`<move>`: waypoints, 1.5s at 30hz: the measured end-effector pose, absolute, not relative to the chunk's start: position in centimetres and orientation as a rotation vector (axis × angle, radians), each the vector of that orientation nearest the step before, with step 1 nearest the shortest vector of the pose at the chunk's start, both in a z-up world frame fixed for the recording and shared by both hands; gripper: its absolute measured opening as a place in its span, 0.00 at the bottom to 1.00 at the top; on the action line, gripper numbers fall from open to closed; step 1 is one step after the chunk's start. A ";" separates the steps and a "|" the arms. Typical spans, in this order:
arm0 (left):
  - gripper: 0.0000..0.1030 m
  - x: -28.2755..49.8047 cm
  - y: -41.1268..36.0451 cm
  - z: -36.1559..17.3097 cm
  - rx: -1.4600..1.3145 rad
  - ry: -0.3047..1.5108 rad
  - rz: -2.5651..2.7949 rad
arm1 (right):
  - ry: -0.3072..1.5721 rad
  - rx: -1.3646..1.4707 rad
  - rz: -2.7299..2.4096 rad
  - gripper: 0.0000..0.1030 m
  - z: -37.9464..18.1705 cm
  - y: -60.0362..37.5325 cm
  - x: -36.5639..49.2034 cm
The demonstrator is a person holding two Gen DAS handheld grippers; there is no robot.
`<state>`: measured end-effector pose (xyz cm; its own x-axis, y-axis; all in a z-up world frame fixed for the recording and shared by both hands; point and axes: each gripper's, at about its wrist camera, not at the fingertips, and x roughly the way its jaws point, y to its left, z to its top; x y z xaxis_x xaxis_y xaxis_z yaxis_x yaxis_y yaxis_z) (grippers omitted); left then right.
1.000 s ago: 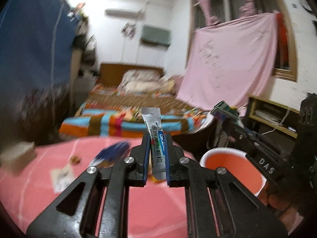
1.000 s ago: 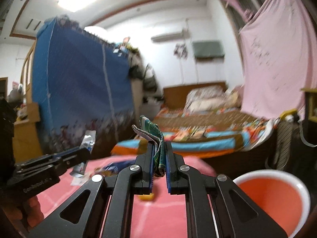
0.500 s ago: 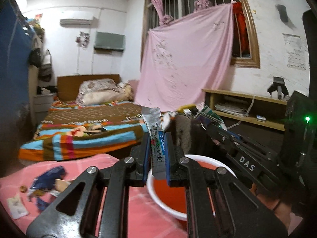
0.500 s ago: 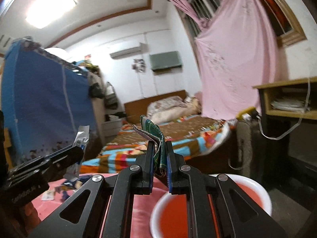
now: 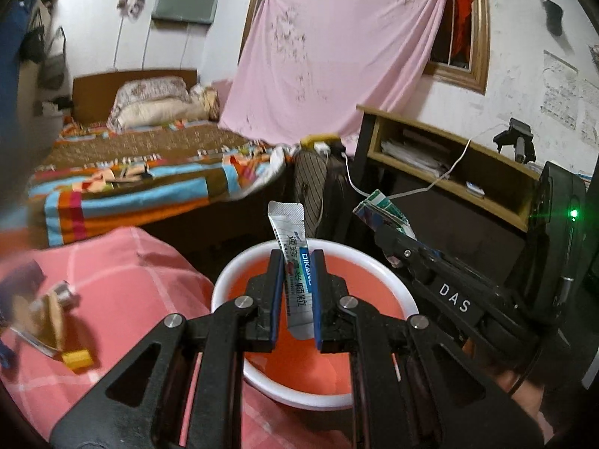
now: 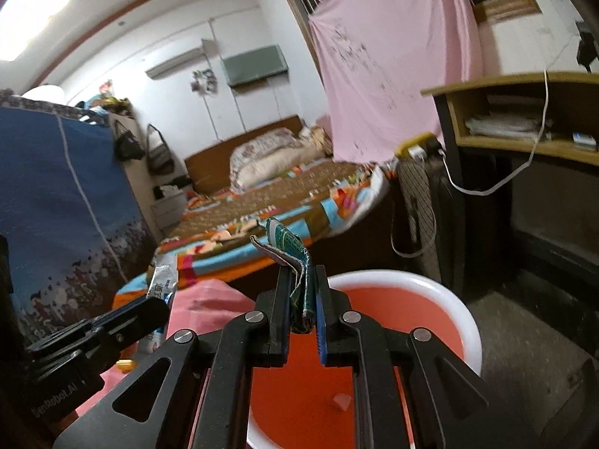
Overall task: Collect trash
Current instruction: 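Carry the sachet and green wrapper over the bucket and open both tools, then move both tools back over the bedspread toward the remaining trash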
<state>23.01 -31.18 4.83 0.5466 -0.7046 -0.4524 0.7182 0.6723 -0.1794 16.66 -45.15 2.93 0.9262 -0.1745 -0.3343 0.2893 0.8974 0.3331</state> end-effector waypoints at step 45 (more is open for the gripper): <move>0.88 21.7 -17.6 7.5 -0.134 0.262 -0.308 | 0.012 0.291 -0.162 1.00 6.2 -38.9 15.4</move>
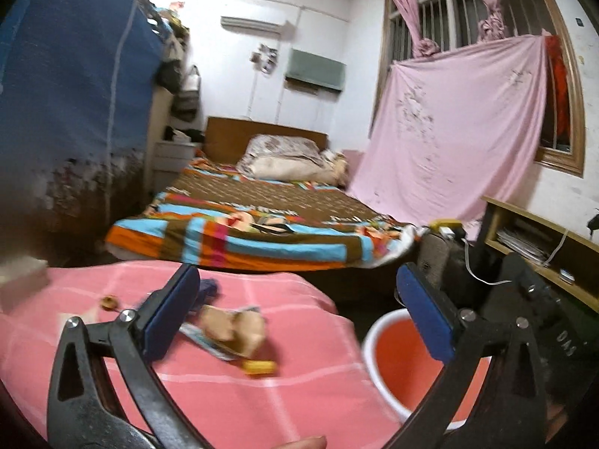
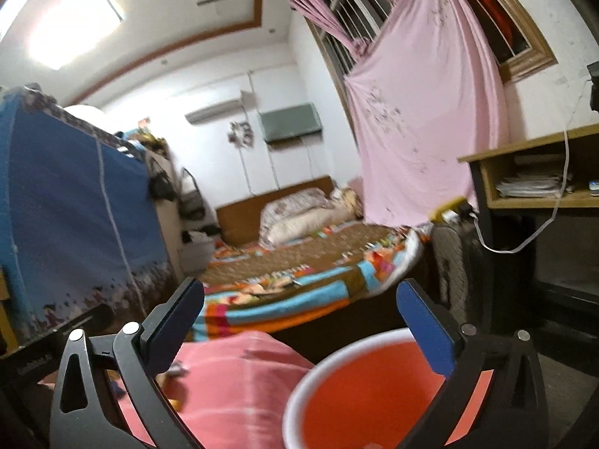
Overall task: Collect trash
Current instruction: 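Move both tools back over the bedspread toward the remaining trash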
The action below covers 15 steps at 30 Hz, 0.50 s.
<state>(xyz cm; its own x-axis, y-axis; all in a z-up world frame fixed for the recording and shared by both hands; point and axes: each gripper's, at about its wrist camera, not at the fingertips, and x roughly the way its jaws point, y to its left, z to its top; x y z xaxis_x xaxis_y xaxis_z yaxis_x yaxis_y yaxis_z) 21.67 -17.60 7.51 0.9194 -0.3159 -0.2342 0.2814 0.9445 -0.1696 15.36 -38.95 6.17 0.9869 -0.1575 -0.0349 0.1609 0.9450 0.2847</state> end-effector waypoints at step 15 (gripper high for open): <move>0.88 19.1 -6.4 6.9 -0.068 0.174 -0.106 | -0.086 0.187 0.019 1.00 7.4 -29.9 16.0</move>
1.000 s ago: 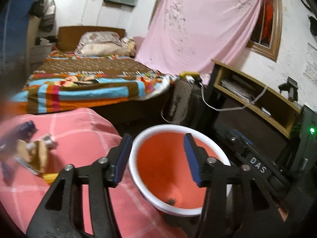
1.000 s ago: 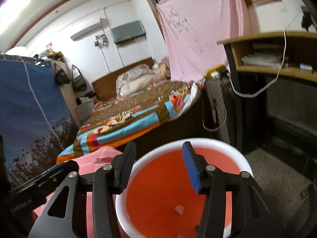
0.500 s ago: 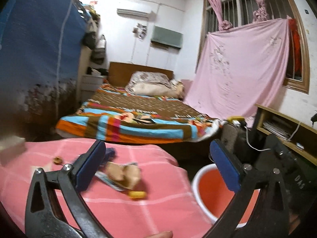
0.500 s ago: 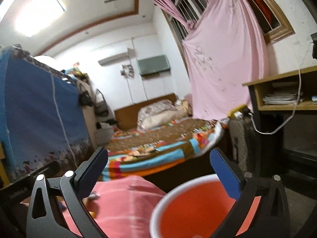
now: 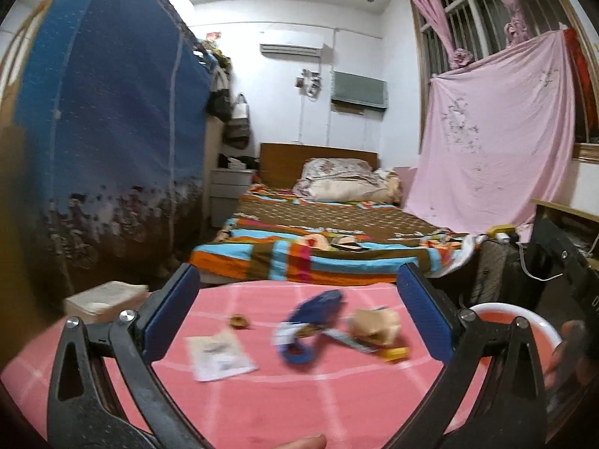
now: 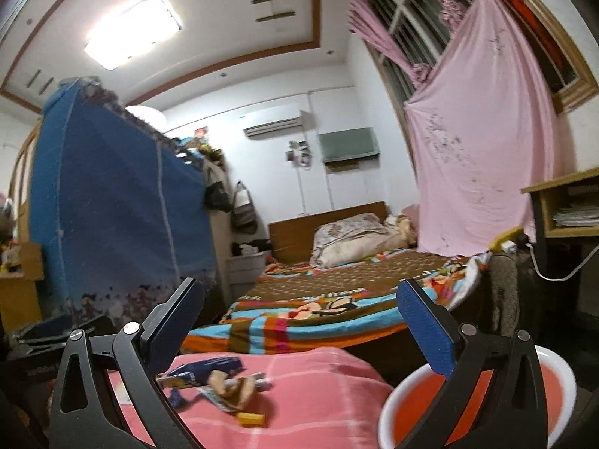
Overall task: Collect trash
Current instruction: 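Move both tools back over the bedspread toward the remaining trash, then grasp the yellow cylinder with the right tool while the left tool grasps the paper packet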
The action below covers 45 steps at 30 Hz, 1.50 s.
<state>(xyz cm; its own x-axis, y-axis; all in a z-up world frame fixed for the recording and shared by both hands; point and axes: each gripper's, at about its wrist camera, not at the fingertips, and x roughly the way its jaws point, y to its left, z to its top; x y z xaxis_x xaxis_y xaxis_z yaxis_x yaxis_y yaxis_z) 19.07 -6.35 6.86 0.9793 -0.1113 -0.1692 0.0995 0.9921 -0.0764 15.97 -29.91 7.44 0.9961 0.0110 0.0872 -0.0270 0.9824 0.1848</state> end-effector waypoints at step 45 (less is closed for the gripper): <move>0.43 30.5 -2.1 -2.1 -0.144 0.863 0.016 | 0.788 0.072 0.183 0.66 -1.8 -22.5 29.5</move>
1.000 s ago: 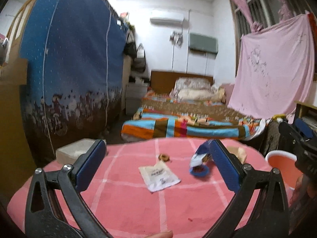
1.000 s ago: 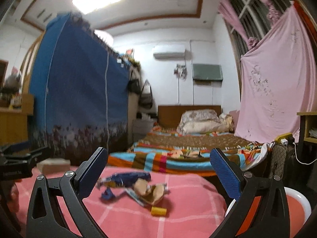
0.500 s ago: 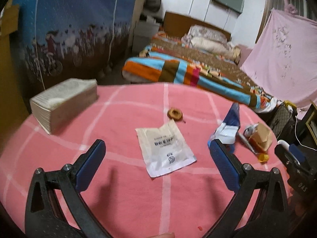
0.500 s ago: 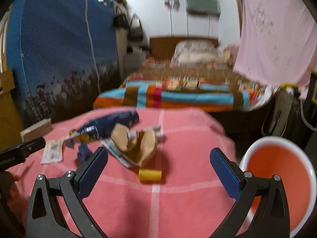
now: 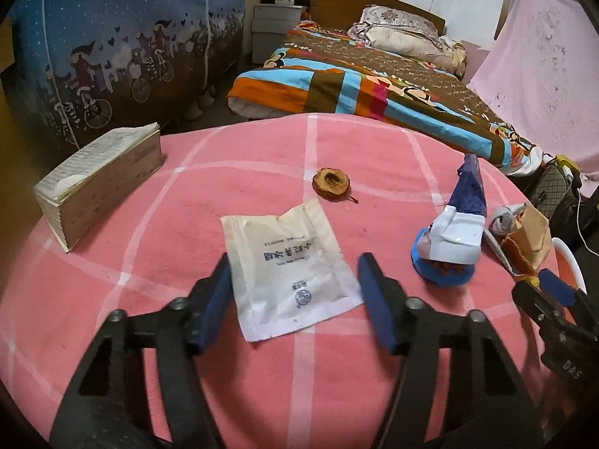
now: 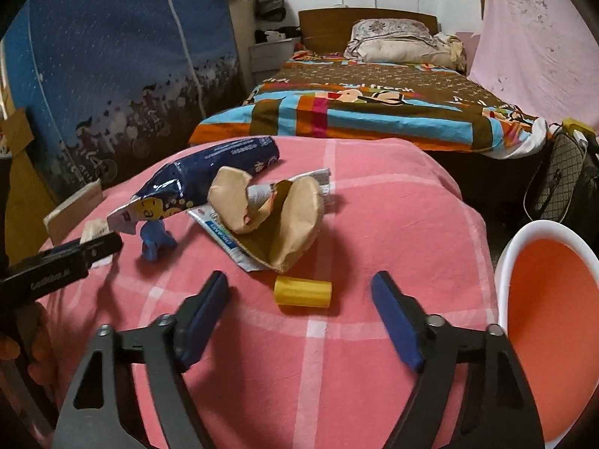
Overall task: Collect trash
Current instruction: 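Grasp the yellow cylinder with the right tool while the left tool grasps the paper packet, then carry the yellow cylinder and paper packet to the bucket and release both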
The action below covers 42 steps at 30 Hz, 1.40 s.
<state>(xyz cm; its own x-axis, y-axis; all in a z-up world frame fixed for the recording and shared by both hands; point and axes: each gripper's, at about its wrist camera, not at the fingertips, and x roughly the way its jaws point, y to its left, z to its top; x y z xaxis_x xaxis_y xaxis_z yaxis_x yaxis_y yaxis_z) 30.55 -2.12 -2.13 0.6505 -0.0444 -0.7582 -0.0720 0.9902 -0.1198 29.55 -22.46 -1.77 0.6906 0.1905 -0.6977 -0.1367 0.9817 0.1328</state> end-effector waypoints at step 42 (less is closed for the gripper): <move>0.00 21.3 -6.7 4.4 -0.134 0.412 -0.228 | 0.306 0.147 0.312 0.26 3.9 -25.0 21.2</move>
